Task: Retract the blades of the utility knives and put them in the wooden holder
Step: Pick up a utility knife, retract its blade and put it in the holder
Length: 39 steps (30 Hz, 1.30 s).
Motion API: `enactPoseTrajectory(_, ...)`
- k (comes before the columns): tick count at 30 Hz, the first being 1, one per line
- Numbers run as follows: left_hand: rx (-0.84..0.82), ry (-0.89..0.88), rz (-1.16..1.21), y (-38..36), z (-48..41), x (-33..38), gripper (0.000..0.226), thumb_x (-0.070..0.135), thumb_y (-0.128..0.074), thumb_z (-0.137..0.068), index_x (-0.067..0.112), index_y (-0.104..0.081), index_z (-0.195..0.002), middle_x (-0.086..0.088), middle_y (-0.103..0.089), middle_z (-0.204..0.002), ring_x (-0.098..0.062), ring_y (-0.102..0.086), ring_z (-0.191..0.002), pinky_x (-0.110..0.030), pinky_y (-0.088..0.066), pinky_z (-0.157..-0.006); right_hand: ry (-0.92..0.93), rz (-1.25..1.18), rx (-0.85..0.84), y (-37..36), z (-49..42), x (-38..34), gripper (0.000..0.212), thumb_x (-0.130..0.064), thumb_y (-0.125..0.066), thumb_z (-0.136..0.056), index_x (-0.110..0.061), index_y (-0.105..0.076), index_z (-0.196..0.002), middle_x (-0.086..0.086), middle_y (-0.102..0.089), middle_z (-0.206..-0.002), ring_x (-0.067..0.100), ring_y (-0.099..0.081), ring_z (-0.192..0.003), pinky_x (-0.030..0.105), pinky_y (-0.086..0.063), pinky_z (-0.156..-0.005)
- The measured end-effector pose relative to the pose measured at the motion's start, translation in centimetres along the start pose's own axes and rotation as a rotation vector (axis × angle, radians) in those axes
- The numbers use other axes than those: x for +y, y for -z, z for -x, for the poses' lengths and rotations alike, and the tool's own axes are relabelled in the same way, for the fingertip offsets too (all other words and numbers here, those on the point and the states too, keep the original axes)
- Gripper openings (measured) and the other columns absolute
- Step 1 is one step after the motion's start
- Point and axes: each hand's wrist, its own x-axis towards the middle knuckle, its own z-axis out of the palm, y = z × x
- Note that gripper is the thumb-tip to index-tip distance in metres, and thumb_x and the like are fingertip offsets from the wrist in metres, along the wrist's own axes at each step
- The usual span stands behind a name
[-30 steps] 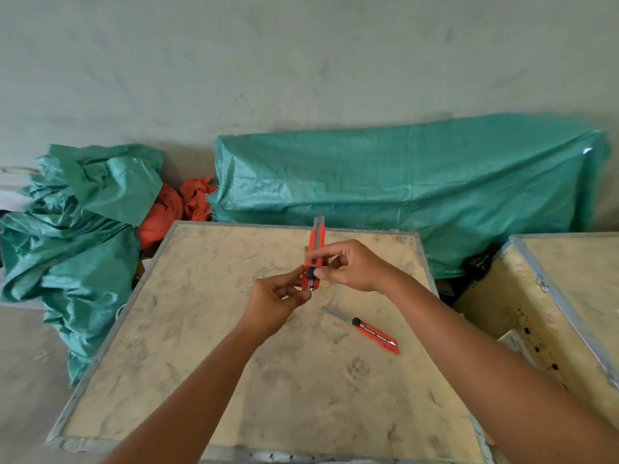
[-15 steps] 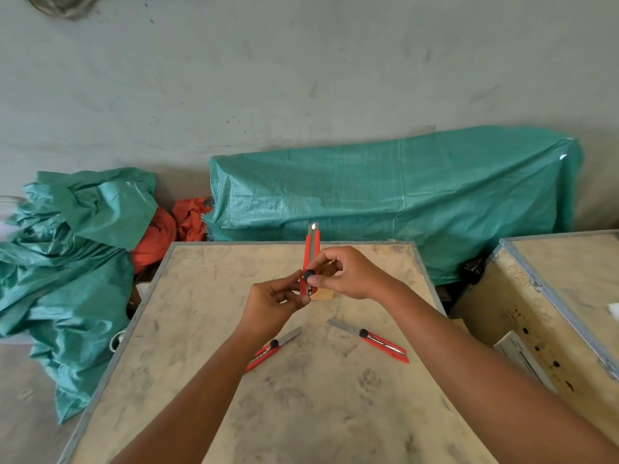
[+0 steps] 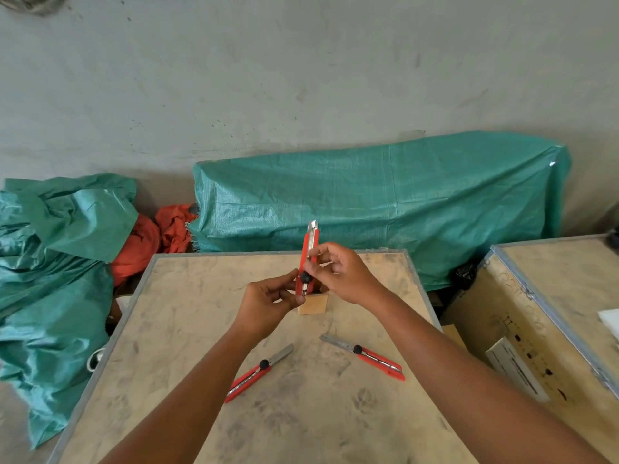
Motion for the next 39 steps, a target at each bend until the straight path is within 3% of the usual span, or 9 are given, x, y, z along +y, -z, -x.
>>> enactPoseTrajectory(4,-0.044,0.001,-0.052,-0.8,-3.3,-0.7,0.056,-0.005,-0.08,-0.075,0.014,-0.067,-0.125,0.003,-0.078,-0.094,-0.018,-0.064,-0.072,-0.03,-0.06,-0.084,-0.035,0.011,0.082,1.3,-2.9,2.1,0.024,-0.016,-0.071,-0.094,-0.017,-0.069,-0.117,0.006,-0.075,-0.106,0.021,-0.076,-0.091,0.041,-0.065,-0.079)
enactPoseTrajectory(8,-0.116,0.046,-0.098,-1.7,-7.1,-1.5,0.06,-0.003,-0.082,-0.073,0.016,-0.065,-0.127,-0.001,-0.078,-0.102,-0.013,-0.073,-0.084,-0.011,-0.052,-0.079,-0.085,-0.023,0.12,2.3,-5.9,4.5,0.024,-0.006,-0.072,-0.091,-0.018,-0.072,-0.111,0.004,-0.076,-0.101,0.024,-0.077,-0.089,0.049,-0.066,-0.073)
enactPoseTrajectory(14,-0.165,0.167,-0.379,-2.4,-12.5,-6.2,0.076,0.027,-0.09,-0.067,0.025,-0.058,-0.136,0.002,-0.061,-0.138,-0.018,-0.053,-0.13,-0.044,-0.045,-0.108,-0.139,0.025,0.147,2.3,-9.8,8.9,0.028,-0.005,-0.075,-0.088,-0.029,-0.071,-0.103,0.003,-0.076,-0.099,0.02,-0.076,-0.089,0.048,-0.065,-0.078)
enactPoseTrajectory(18,-0.13,0.231,-0.505,-3.3,-14.5,-8.8,0.098,0.026,-0.089,-0.069,0.023,-0.035,-0.151,-0.003,-0.043,-0.154,-0.024,-0.039,-0.141,-0.037,-0.035,-0.112,-0.141,0.099,0.179,0.9,-11.4,12.1,0.026,-0.003,-0.075,-0.087,-0.021,-0.075,-0.106,-0.002,-0.074,-0.098,0.02,-0.073,-0.093,0.039,-0.063,-0.083)
enactPoseTrajectory(23,-0.212,0.388,-0.6,-4.8,-15.8,-11.6,0.112,0.025,-0.084,-0.076,0.019,-0.007,-0.156,-0.01,-0.043,-0.152,-0.033,-0.046,-0.134,-0.036,-0.045,-0.101,-0.151,0.247,0.188,-1.0,-12.6,15.8,0.026,-0.004,-0.076,-0.085,-0.019,-0.077,-0.107,0.002,-0.077,-0.11,0.017,-0.068,-0.097,0.027,-0.056,-0.084)
enactPoseTrajectory(27,-0.203,0.441,-0.515,-5.5,-15.8,-13.6,0.102,0.016,-0.081,-0.079,0.019,-0.014,-0.156,-0.009,-0.051,-0.146,-0.03,-0.051,-0.131,-0.029,-0.045,-0.094,-0.152,0.309,0.159,-2.1,-12.7,17.9,0.026,-0.001,-0.075,-0.085,-0.016,-0.077,-0.106,0.004,-0.077,-0.111,0.015,-0.067,-0.095,0.03,-0.057,-0.088)
enactPoseTrajectory(30,-0.175,0.449,-0.471,-5.5,-15.7,-14.5,0.101,0.011,-0.08,-0.079,0.02,-0.015,-0.156,-0.007,-0.053,-0.143,-0.029,-0.051,-0.131,-0.025,-0.043,-0.091,-0.158,0.34,0.126,-3.0,-12.3,18.6,0.026,0.001,-0.072,-0.088,-0.012,-0.077,-0.11,0.008,-0.077,-0.113,0.022,-0.07,-0.101,0.023,-0.051,-0.092)
enactPoseTrajectory(35,-0.142,0.444,-0.438,-5.4,-15.3,-15.1,0.099,0.008,-0.08,-0.077,0.022,-0.02,-0.154,-0.007,-0.053,-0.144,-0.029,-0.049,-0.134,-0.035,-0.045,-0.104,-0.118,0.372,0.158,-3.5,-11.9,19.3,0.03,0.005,-0.07,-0.085,-0.011,-0.078,-0.108,0.011,-0.076,-0.107,0.025,-0.07,-0.093,0.023,-0.05,-0.084)
enactPoseTrajectory(39,-0.128,0.438,-0.425,-5.4,-15.0,-15.1,0.098,0.009,-0.08,-0.078,0.024,-0.021,-0.154,-0.006,-0.056,-0.142,-0.028,-0.051,-0.133,-0.034,-0.047,-0.099,-0.138,0.37,0.184,-3.5,-11.4,19.1,0.029,0.003,-0.071,-0.086,-0.012,-0.077,-0.11,0.011,-0.075,-0.109,0.024,-0.07,-0.094,0.027,-0.056,-0.087)
